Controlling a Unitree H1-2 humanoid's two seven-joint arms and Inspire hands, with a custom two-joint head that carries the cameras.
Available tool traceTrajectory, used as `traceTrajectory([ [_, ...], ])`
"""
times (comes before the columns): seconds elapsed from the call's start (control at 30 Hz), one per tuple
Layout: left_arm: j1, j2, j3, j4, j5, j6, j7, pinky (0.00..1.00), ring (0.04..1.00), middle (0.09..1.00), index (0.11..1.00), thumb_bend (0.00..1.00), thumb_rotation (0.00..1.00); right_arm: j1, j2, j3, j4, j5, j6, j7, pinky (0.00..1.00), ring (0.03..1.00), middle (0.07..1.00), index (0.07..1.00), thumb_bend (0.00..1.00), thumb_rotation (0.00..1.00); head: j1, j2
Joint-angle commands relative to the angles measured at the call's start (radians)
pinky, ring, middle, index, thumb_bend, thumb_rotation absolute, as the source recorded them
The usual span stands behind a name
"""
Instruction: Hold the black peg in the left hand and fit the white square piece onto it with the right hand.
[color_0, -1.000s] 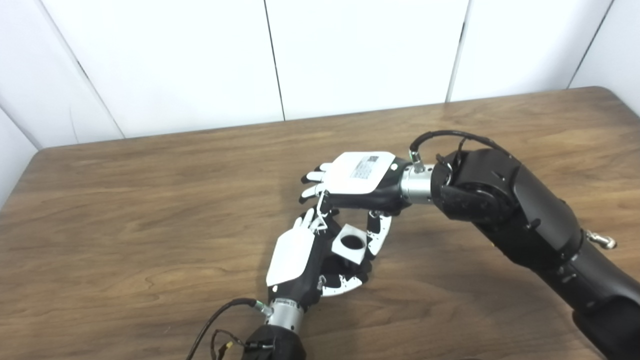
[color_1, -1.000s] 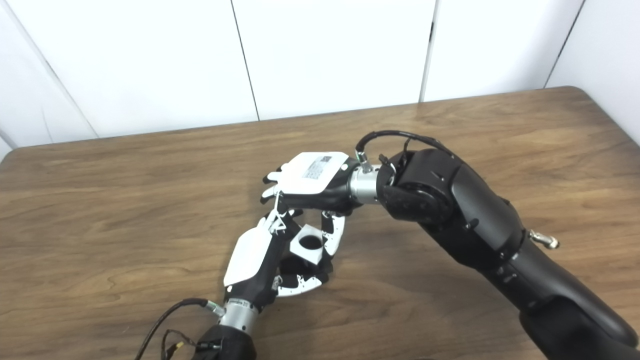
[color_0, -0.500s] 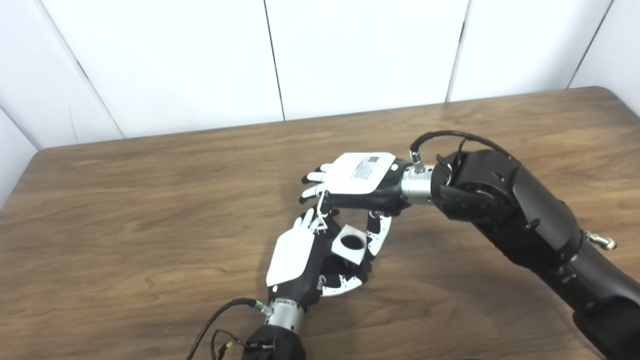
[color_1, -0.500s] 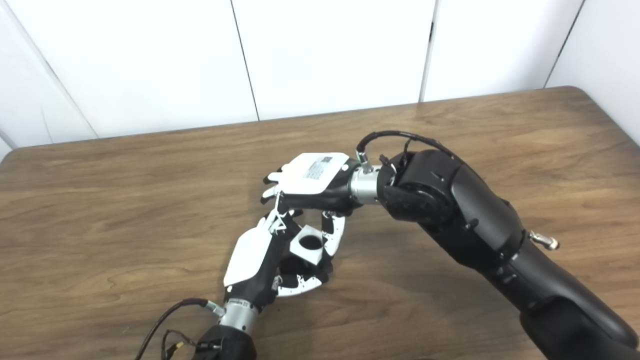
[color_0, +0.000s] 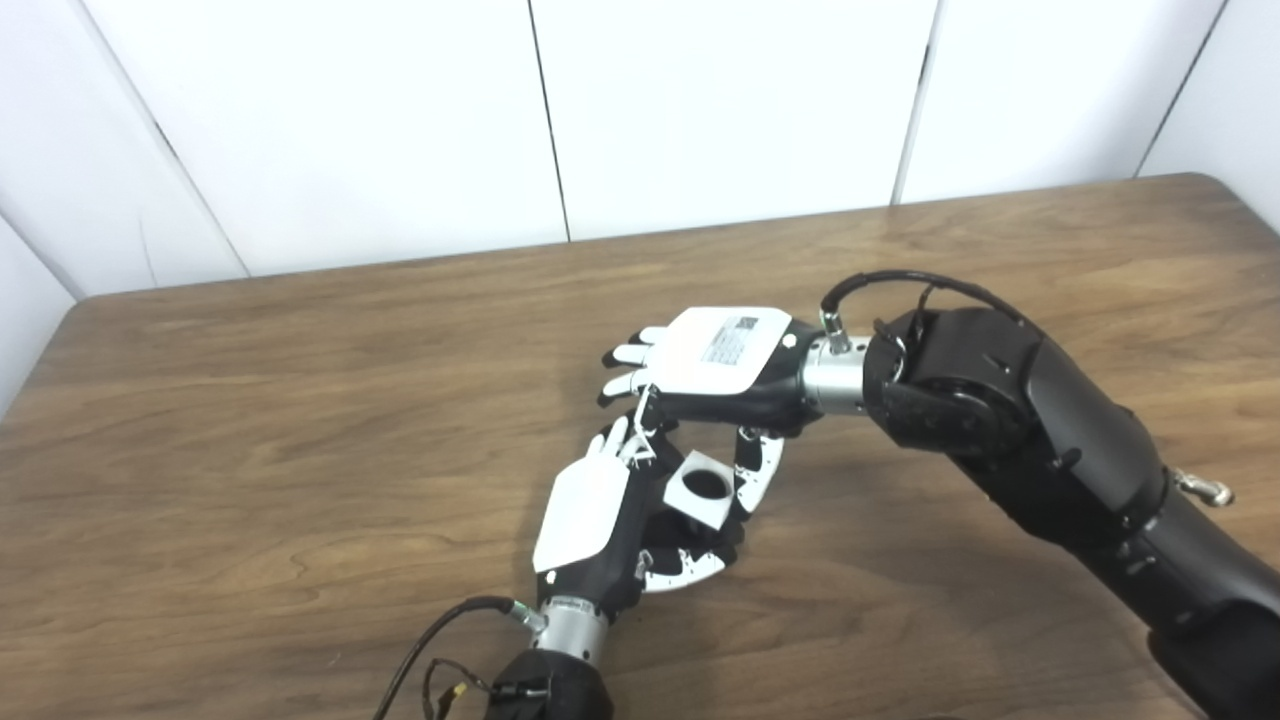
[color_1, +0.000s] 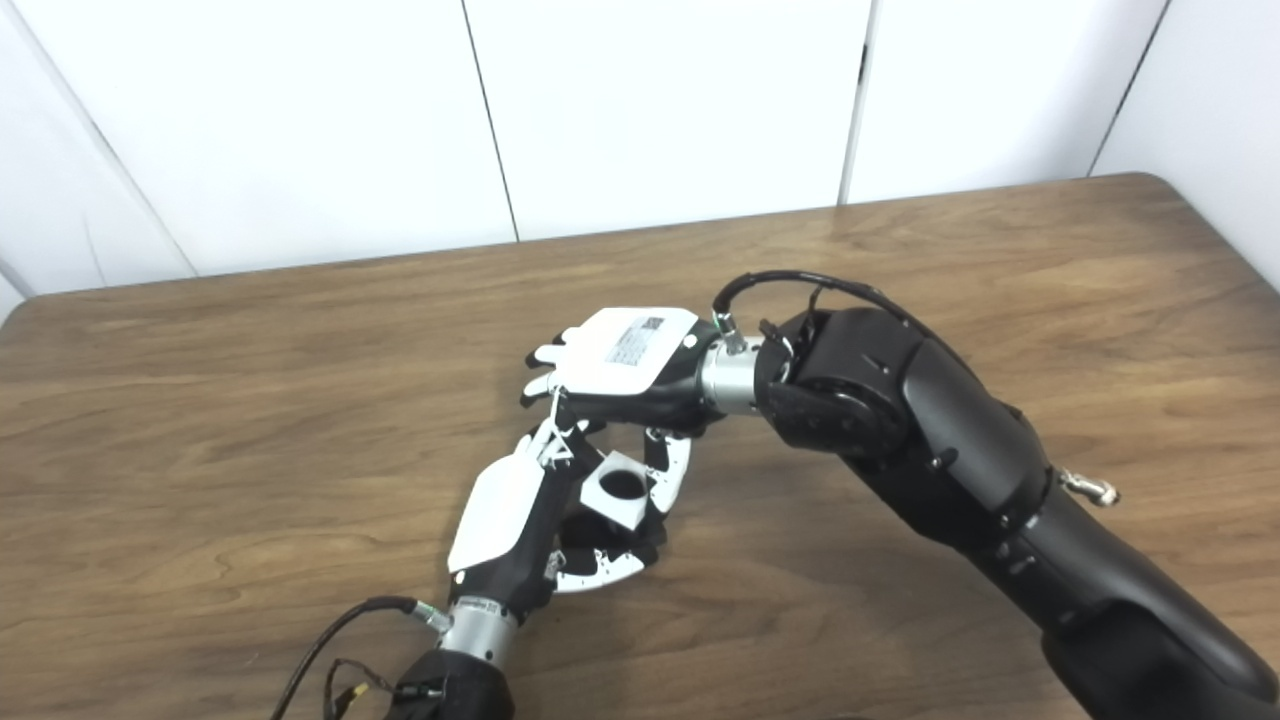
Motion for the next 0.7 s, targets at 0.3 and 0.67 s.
traceTrajectory([
  [0.3, -0.002, -0.017, -0.010, 0.037, 0.024, 0.033, -0.004, 1.00, 1.000, 0.908, 0.491, 0.52, 0.07, -0.031, -0.031, -0.012, -0.024, 0.012, 0.019, 0.036, 1.00, 1.000, 0.952, 0.645, 0.96, 0.37, 0.003, 0.003],
  [0.67, 0.002, -0.019, -0.011, 0.027, 0.045, 0.068, -0.011, 0.98, 1.000, 0.907, 0.638, 0.87, 0.20, -0.034, -0.029, -0.019, -0.021, 0.007, 0.022, 0.040, 1.00, 1.000, 0.946, 0.645, 0.97, 0.39, 0.008, 0.005],
])
